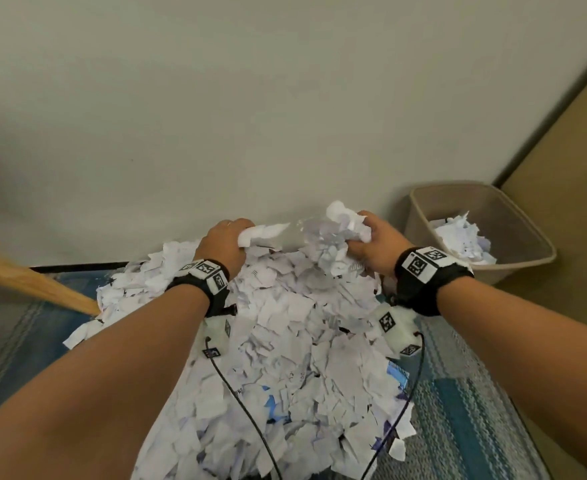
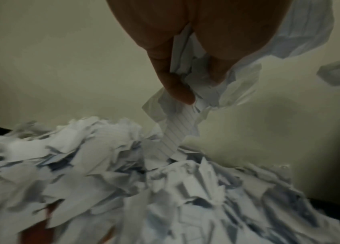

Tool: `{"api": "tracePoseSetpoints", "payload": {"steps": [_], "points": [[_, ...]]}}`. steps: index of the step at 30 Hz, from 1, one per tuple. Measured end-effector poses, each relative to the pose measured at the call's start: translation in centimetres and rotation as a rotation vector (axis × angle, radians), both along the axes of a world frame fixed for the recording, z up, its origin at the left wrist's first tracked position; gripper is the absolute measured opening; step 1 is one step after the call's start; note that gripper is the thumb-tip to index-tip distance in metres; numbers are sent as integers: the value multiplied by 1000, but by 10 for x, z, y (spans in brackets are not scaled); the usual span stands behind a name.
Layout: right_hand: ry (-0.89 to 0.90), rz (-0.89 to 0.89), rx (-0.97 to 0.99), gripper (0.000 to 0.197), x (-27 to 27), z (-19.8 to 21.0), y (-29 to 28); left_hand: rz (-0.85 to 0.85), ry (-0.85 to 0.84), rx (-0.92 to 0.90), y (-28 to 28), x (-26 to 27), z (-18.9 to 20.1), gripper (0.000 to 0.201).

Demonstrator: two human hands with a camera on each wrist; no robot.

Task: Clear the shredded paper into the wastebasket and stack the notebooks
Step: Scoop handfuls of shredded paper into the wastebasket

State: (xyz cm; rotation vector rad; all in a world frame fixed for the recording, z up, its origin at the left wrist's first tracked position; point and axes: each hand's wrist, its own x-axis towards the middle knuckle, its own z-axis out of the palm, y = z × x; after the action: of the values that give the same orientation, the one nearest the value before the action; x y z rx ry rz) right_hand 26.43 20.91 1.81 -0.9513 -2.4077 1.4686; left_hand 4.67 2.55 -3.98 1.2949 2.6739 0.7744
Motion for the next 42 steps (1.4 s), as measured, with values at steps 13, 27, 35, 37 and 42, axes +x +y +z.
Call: {"api": "tracePoseSetpoints", "payload": {"steps": [13, 27, 35, 37, 42], "points": [[377, -480, -27, 29, 60, 41, 72, -192, -44, 206, 105, 82, 26, 42], [-228, -645, 426, 44, 122, 26, 116, -289, -232, 528, 212, 173, 77, 43], [-332, -600, 548, 22, 120, 17, 127, -427, -403, 433, 245, 207, 64, 54], [-342, -632, 546, 24, 120, 11, 133, -427, -367, 396, 253, 211, 63, 53], [-322, -686, 501, 37, 117, 5, 142, -466, -292, 330, 264, 216, 56, 45]]}}
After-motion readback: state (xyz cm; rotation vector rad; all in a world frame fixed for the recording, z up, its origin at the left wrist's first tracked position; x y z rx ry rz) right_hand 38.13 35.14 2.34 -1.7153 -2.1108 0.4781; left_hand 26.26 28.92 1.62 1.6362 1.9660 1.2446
